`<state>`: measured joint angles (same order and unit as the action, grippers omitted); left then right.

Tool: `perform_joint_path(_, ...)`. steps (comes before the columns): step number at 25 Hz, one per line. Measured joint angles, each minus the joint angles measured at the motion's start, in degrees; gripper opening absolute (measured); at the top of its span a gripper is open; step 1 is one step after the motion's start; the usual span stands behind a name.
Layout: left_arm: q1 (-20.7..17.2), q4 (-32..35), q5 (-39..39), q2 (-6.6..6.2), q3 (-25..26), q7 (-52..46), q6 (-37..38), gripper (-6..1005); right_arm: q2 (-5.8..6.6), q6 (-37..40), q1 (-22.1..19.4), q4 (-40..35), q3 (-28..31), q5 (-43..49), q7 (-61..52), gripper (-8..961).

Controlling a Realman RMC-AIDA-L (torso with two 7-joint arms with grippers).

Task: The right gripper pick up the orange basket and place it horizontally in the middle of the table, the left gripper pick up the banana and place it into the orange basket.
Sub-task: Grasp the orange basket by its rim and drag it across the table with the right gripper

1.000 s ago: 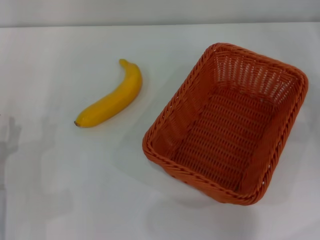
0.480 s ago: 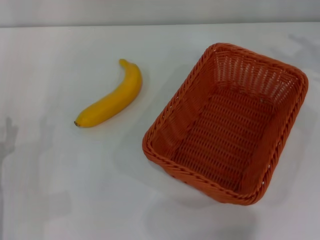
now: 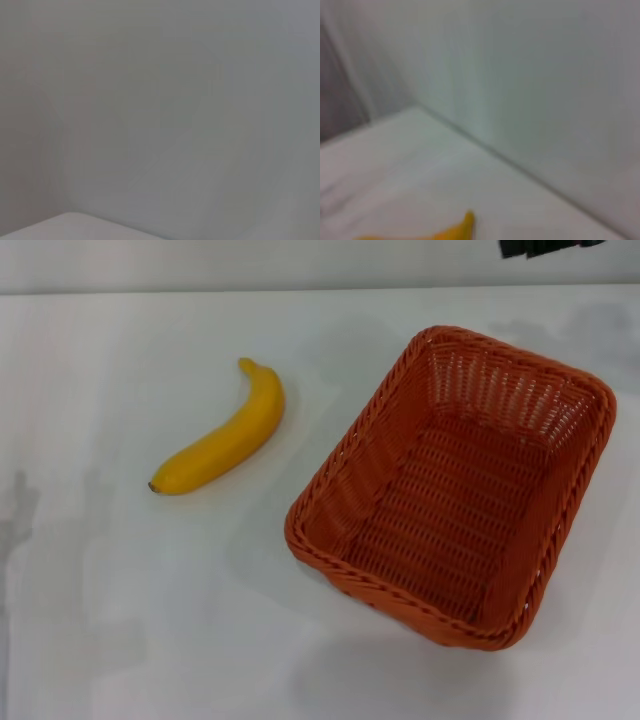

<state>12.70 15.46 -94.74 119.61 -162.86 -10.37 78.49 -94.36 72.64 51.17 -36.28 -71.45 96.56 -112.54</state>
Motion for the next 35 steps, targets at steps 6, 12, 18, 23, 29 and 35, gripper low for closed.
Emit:
perform_joint_path(6,0.3,0.0,0.0,-0.06,0.0,0.0,0.1,880,-1.34,4.1,7.0,-2.3,-0.2,19.6,-10.2,840)
perform_joint_path(12,0.2,-0.2,0.0,-0.15,0.0,0.0,0.5,880,-7.13,5.3,12.2,-3.7,0.1,39.6,-17.2,835)
perform_joint_path(18,0.3,-0.2,0.0,-0.17,0.0,0.0,0.5,879,-14.03,4.4,13.8,-3.7,4.2,54.8,-19.1,830)
perform_joint_path(23,0.7,-0.2,0.0,-0.17,0.0,0.0,0.5,879,-15.42,3.2,14.1,-1.9,4.6,57.5,-19.2,826)
perform_joint_path(29,0.8,-0.2,0.0,-0.17,0.0,0.0,0.5,879,-16.9,-0.6,14.8,2.5,4.8,59.9,-19.2,821)
perform_joint_path(35,0.8,-0.2,0.0,-0.24,0.0,0.0,0.5,879,-17.52,-0.7,14.9,2.8,4.5,60.3,-19.3,760)
